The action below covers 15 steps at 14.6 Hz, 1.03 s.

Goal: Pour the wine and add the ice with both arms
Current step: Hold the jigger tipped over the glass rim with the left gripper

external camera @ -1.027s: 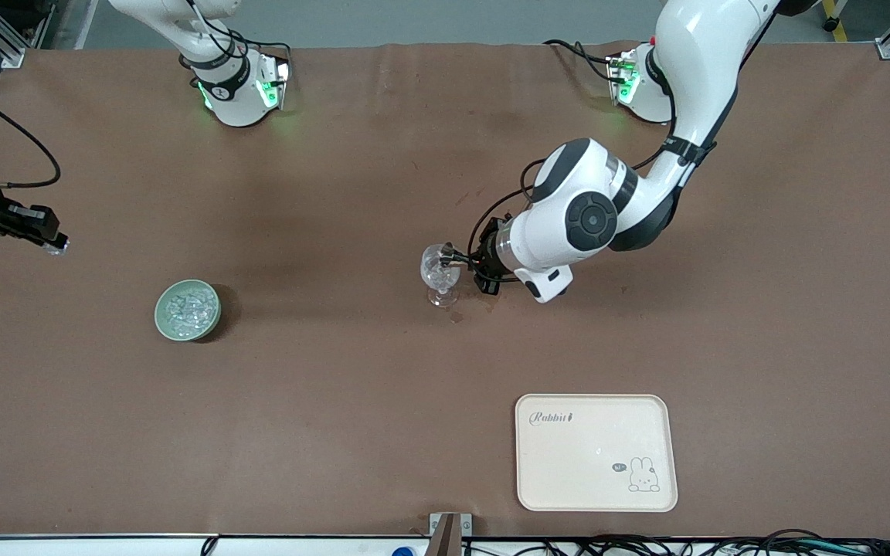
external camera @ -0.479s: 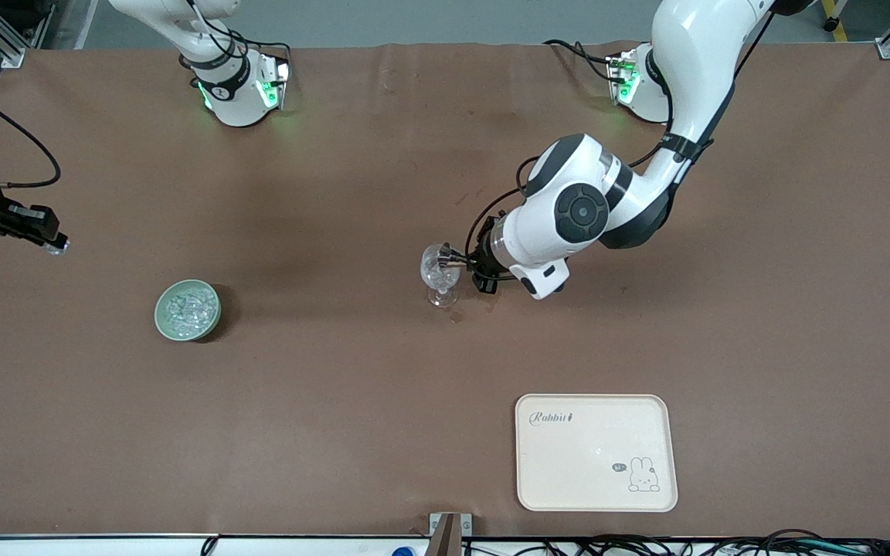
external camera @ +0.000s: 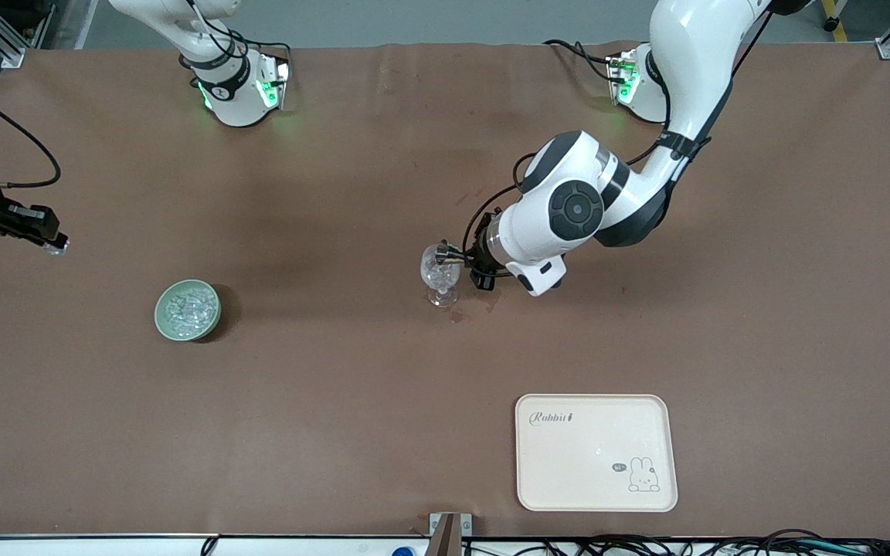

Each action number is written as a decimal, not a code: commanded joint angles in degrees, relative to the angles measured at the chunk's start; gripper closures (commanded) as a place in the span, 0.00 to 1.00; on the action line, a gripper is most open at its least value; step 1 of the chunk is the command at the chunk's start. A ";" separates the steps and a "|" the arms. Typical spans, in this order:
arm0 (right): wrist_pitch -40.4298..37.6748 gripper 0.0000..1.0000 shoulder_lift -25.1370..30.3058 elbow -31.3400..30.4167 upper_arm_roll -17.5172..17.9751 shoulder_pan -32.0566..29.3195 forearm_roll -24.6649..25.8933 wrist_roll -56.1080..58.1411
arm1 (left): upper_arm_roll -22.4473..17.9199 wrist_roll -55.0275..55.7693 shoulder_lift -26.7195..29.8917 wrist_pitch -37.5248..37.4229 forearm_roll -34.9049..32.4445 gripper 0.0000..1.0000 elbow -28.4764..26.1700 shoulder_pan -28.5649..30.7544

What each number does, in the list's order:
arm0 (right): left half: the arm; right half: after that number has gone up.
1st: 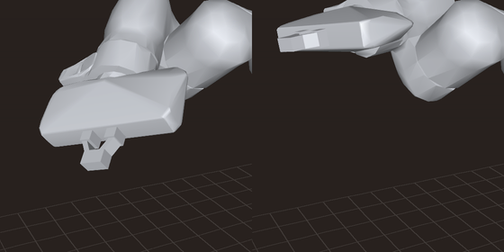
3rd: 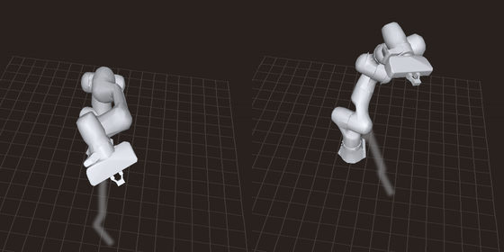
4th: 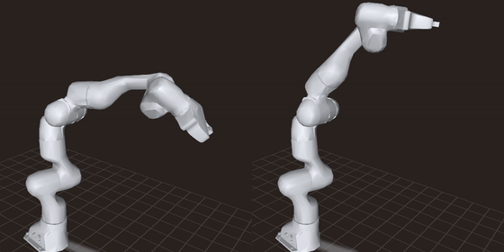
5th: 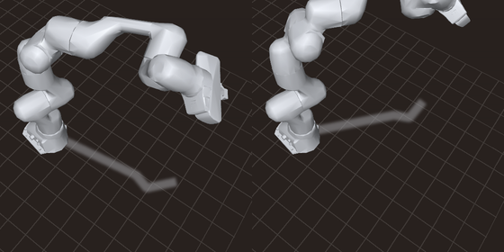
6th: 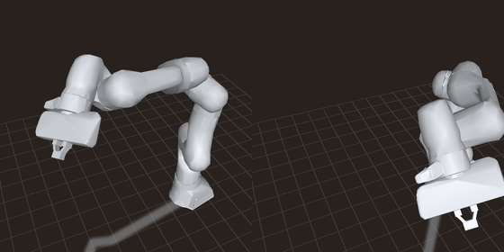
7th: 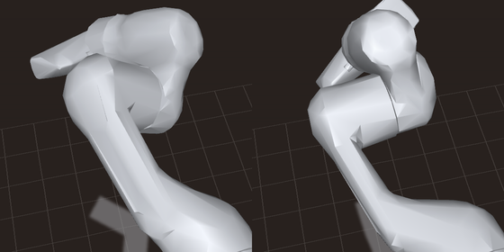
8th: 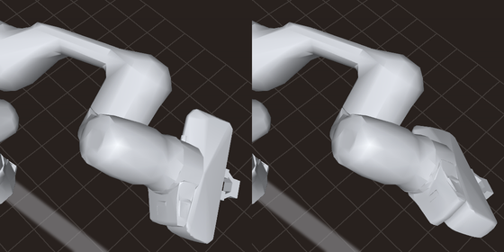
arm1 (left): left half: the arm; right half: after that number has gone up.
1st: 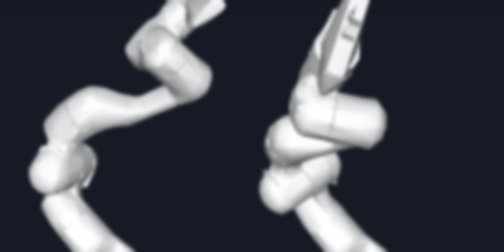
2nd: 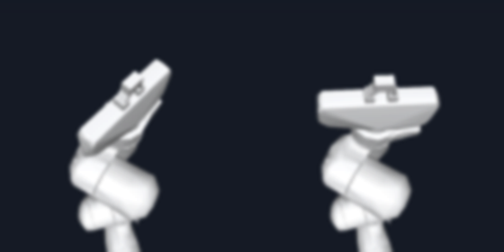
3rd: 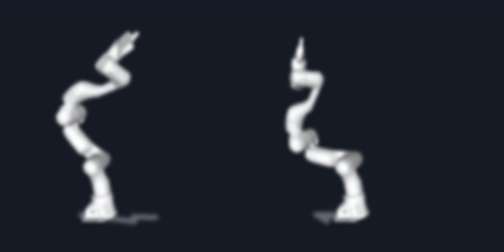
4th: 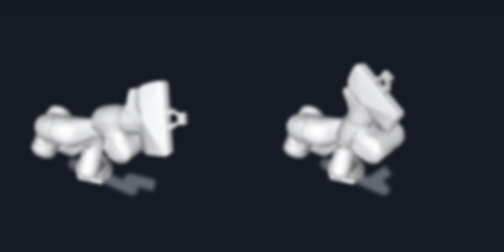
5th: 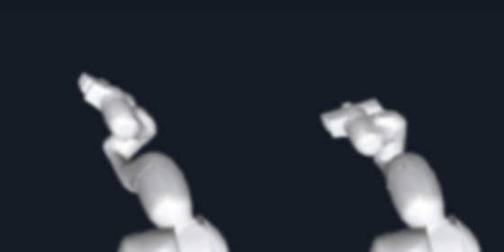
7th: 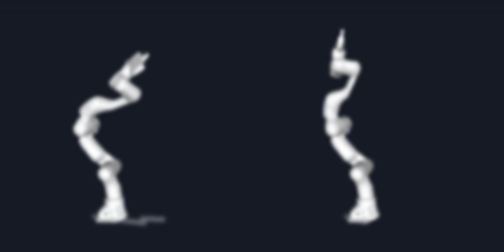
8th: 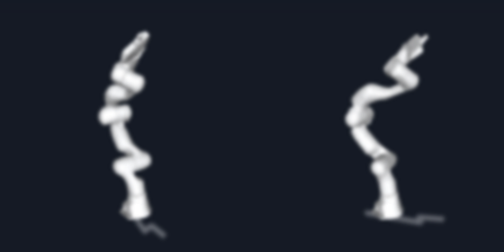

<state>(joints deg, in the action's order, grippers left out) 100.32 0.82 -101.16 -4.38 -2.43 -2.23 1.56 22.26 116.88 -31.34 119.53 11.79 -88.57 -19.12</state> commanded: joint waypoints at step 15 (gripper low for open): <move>0.05 0.93 1.20 -0.71 0.51 -0.47 0.65 0.37 | 0.33 -7.25 1.02 -3.16 12.08 1.00 1.73 4.43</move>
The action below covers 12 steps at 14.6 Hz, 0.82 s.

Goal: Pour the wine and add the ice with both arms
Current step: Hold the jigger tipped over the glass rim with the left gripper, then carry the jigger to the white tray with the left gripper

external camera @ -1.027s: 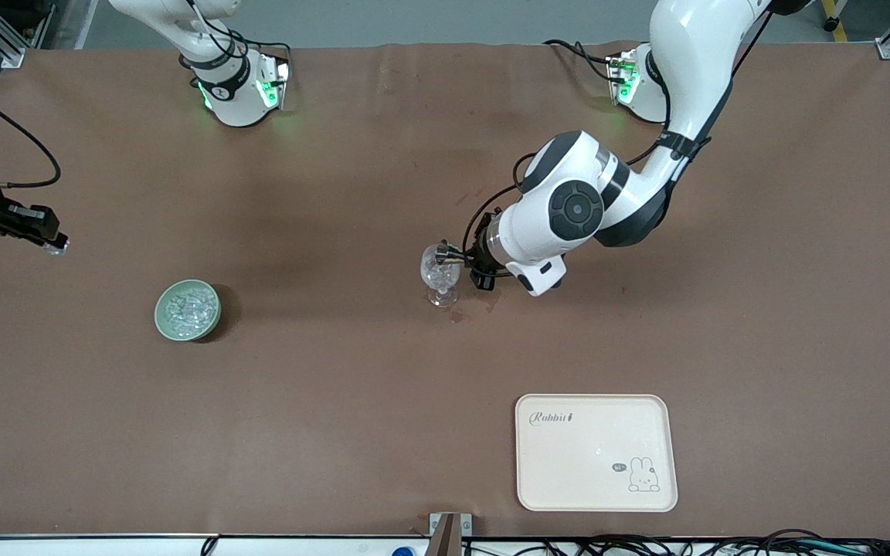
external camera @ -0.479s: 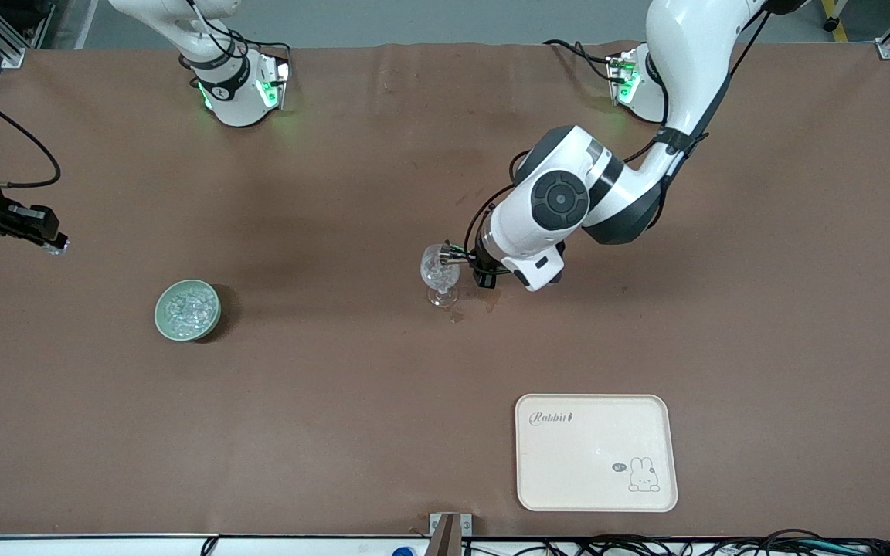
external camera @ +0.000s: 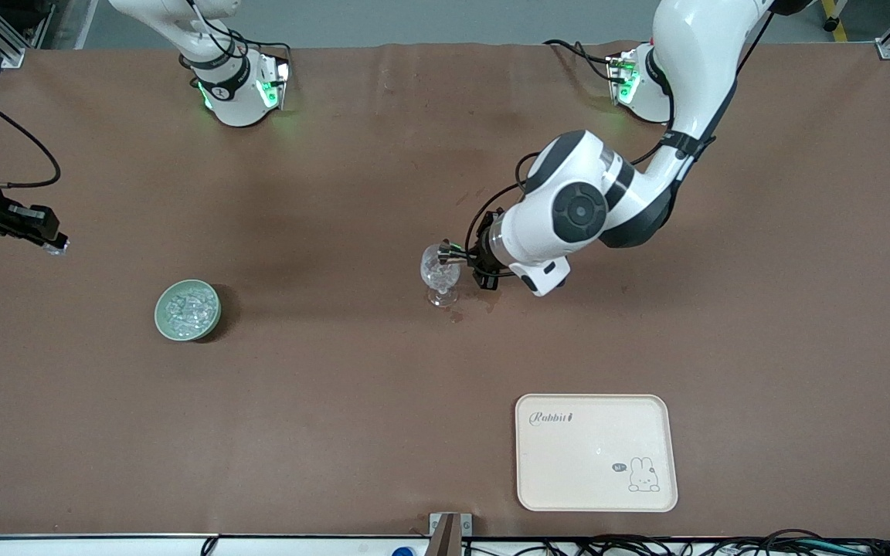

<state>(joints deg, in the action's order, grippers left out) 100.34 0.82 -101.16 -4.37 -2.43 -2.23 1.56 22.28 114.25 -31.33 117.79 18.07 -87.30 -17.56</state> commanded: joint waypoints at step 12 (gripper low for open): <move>0.03 0.94 0.94 2.44 0.85 3.47 0.56 -3.47 | -0.04 -31.86 -12.42 3.74 36.11 0.99 13.38 22.65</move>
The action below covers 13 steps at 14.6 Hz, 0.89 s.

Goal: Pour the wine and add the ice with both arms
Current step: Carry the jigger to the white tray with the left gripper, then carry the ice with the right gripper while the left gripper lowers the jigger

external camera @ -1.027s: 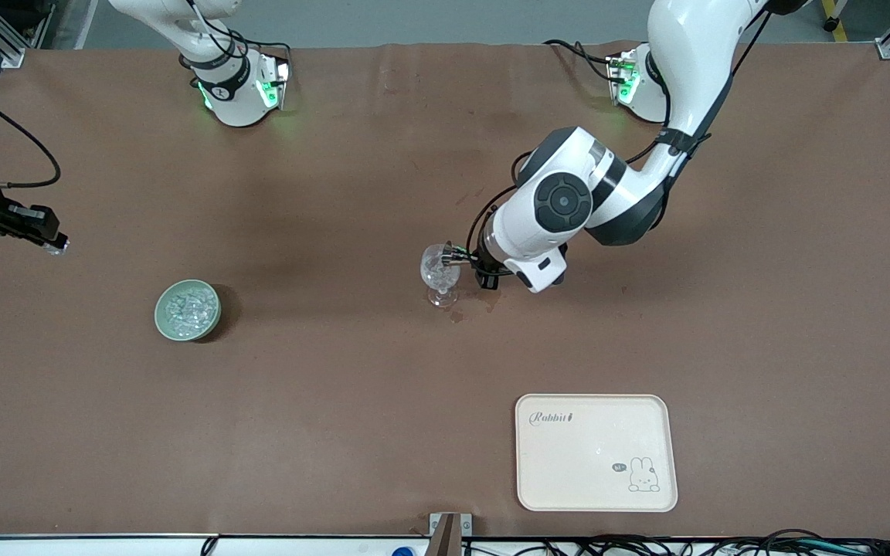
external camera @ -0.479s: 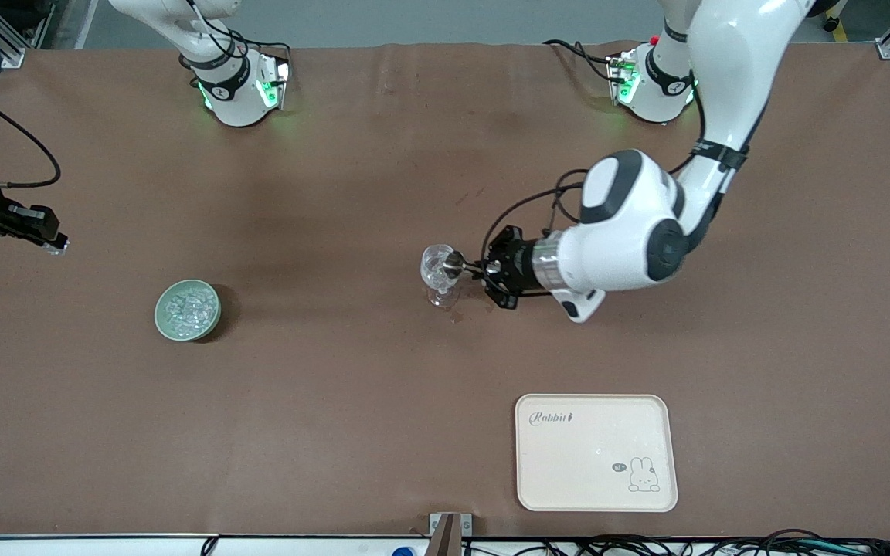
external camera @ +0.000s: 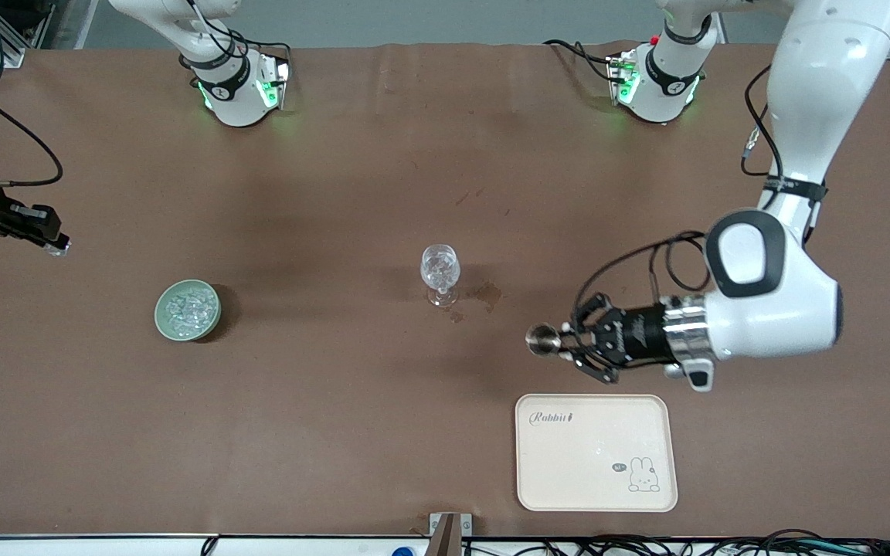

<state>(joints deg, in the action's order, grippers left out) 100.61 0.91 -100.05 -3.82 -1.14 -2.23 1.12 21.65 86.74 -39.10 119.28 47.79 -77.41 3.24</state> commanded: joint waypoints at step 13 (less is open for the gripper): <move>0.37 0.96 -17.42 20.31 0.39 29.69 -0.05 -44.77 | -1.88 -29.77 -18.99 12.21 28.15 0.99 4.81 6.87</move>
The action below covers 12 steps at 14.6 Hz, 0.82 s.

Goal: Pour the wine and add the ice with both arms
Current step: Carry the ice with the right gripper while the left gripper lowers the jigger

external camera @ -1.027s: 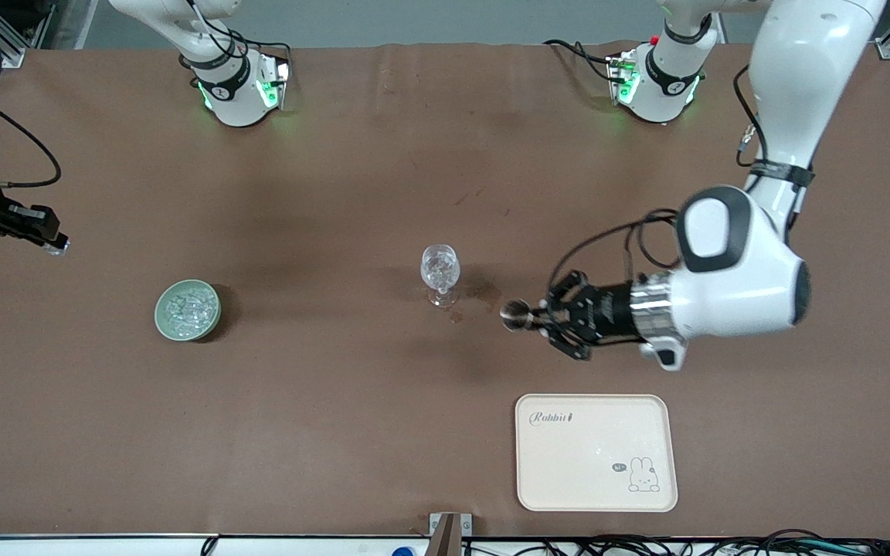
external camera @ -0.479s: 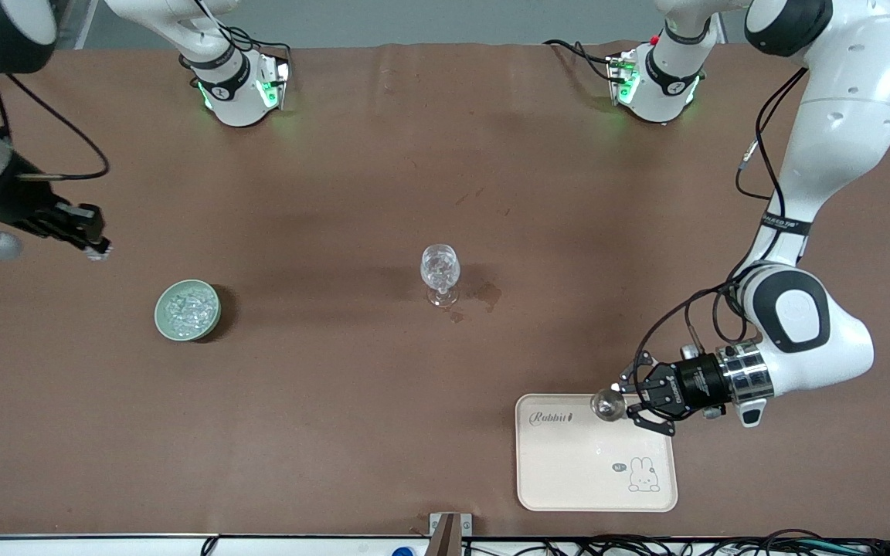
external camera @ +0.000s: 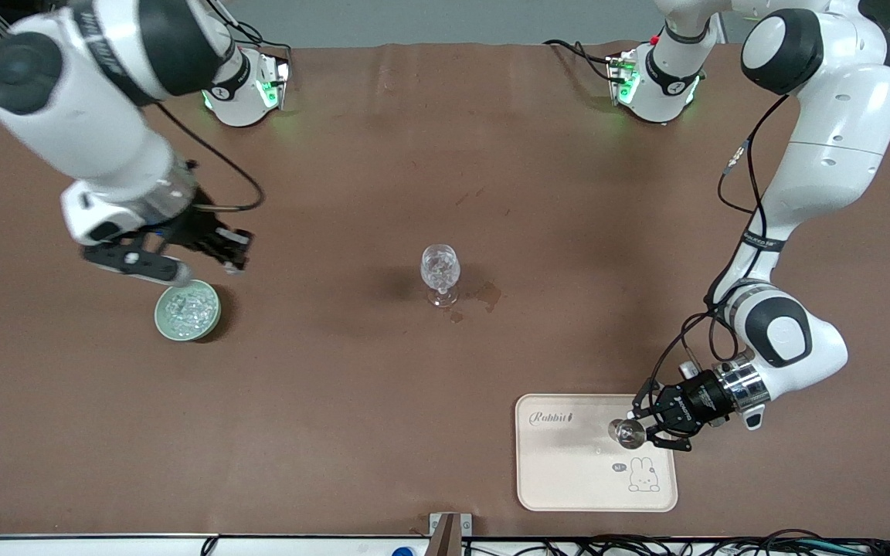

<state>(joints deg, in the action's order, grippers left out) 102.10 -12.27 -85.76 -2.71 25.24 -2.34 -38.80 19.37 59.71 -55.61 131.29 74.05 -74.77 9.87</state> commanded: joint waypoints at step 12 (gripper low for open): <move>8.55 0.97 -17.52 11.05 -0.81 17.65 0.58 -21.32 | -0.30 -10.05 -6.71 -0.15 4.17 0.93 1.55 1.73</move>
<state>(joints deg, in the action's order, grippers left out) 110.85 -27.17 -77.41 -2.86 41.18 -2.30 -58.11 18.96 51.47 -61.48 131.33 76.88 -74.29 11.62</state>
